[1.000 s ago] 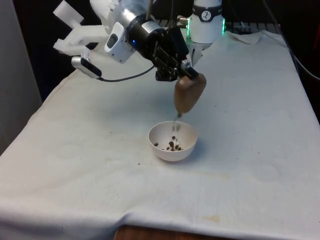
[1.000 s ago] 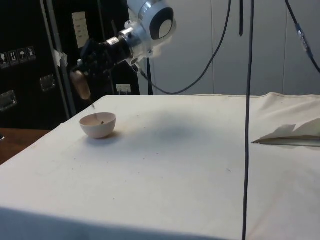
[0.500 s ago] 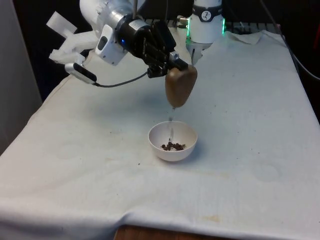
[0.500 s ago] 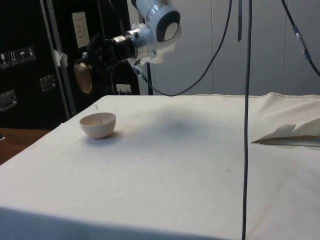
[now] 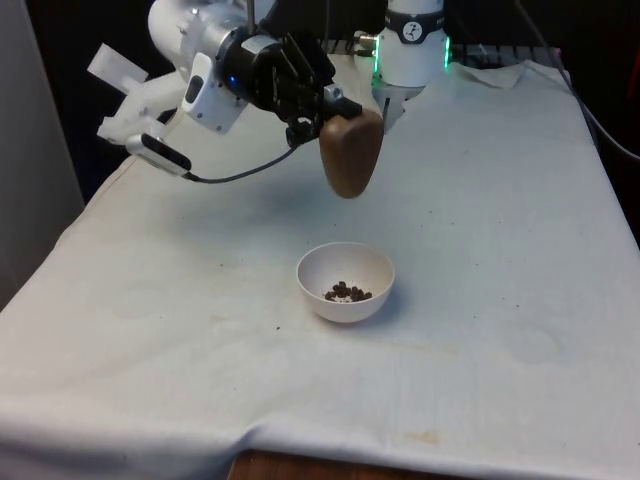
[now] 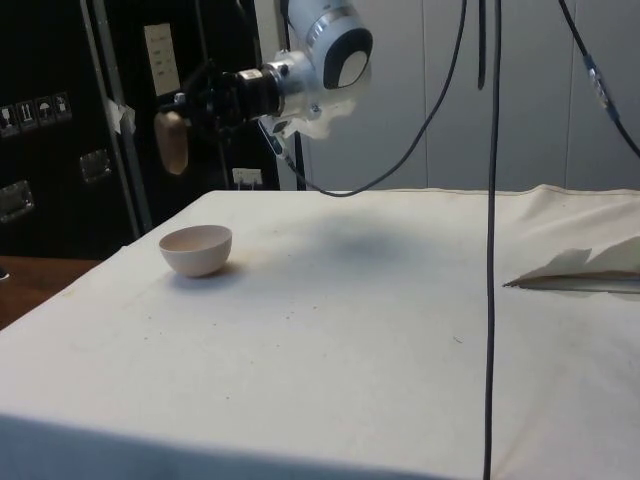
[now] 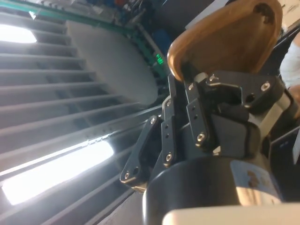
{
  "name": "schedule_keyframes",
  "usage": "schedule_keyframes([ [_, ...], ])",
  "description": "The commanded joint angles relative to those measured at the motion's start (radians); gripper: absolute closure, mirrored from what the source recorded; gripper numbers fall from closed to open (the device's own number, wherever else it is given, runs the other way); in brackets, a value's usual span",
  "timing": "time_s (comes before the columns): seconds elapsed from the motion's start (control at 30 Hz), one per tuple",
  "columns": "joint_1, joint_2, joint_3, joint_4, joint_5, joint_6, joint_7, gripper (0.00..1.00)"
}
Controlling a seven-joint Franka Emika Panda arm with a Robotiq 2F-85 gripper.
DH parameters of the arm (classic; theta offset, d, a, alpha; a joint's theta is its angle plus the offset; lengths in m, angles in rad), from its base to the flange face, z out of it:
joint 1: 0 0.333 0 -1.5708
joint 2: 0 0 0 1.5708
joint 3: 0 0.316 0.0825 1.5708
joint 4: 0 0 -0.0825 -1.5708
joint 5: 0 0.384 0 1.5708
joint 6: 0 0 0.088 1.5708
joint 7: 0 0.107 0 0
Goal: Pour the coffee beans from the cup into the bowl.
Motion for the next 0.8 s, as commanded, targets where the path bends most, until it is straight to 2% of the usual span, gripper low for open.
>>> schedule_keyframes([
  [0.0, -0.003, -0.001, 0.002, -0.004, 0.01, -0.009, 0.001, 1.0],
  [0.13, -0.005, 0.0, -0.004, -0.012, 0.024, -0.043, -0.004, 1.0],
  [0.17, 0.0, 0.0, -0.009, -0.01, 0.016, -0.04, -0.005, 1.0],
  [0.23, -0.007, 0.001, -0.008, -0.018, 0.036, -0.07, -0.006, 1.0],
  [0.43, -0.005, 0.002, -0.015, -0.034, 0.061, -0.117, -0.007, 1.0],
  [0.47, -0.001, 0.001, -0.02, -0.032, 0.05, -0.111, -0.009, 1.0],
  [0.5, -0.004, 0.003, -0.015, -0.036, 0.063, -0.122, -0.006, 1.0],
  [0.77, -0.001, 0.006, -0.02, -0.038, 0.061, -0.132, -0.014, 1.0],
])
